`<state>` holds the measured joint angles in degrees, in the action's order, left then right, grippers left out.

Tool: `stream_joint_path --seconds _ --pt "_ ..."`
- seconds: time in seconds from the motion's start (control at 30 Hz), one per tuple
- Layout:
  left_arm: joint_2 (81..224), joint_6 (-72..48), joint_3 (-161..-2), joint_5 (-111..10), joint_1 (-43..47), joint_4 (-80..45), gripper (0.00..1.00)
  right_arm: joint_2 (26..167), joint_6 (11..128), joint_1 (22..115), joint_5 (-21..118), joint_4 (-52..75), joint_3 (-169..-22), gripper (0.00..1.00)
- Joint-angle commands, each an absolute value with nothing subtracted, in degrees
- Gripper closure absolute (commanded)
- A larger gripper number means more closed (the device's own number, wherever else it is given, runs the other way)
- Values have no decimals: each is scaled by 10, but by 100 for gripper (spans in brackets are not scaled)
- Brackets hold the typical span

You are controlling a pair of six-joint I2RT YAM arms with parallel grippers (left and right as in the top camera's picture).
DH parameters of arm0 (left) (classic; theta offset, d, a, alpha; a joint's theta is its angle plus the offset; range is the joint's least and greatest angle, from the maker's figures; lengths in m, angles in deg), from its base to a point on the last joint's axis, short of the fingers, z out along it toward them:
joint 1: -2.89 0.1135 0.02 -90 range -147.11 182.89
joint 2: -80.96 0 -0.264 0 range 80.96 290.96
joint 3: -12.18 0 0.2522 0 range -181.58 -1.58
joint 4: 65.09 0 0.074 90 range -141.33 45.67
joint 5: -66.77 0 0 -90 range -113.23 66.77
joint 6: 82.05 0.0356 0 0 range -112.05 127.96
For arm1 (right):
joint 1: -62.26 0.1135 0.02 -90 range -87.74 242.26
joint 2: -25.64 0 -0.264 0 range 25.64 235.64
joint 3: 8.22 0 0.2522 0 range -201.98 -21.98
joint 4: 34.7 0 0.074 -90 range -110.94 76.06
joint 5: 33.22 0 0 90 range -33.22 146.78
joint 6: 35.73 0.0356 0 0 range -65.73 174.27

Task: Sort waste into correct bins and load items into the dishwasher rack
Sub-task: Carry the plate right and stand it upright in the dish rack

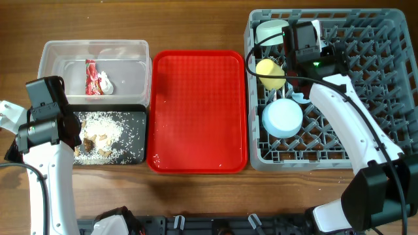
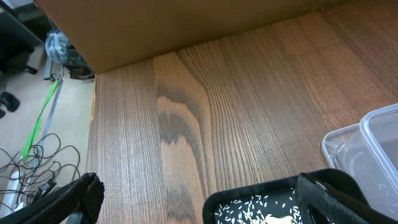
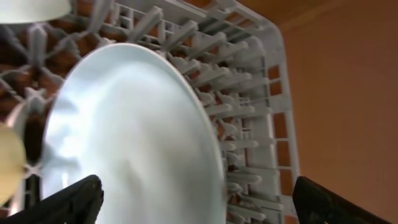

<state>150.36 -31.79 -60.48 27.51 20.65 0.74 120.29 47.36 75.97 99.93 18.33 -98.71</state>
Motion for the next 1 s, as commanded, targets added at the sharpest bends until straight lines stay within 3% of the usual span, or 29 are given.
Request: stream_joint_path --seconds 0.0,0.37,0.97 --pt "1503 -317 -607 287 210 6 0 1167 515 759 957 172 -996 0" --pt "1503 -317 -607 287 210 6 0 1015 563 759 632 186 -996 0" --pt "1503 -317 -607 287 210 6 0 1009 562 759 616 192 -982 0"
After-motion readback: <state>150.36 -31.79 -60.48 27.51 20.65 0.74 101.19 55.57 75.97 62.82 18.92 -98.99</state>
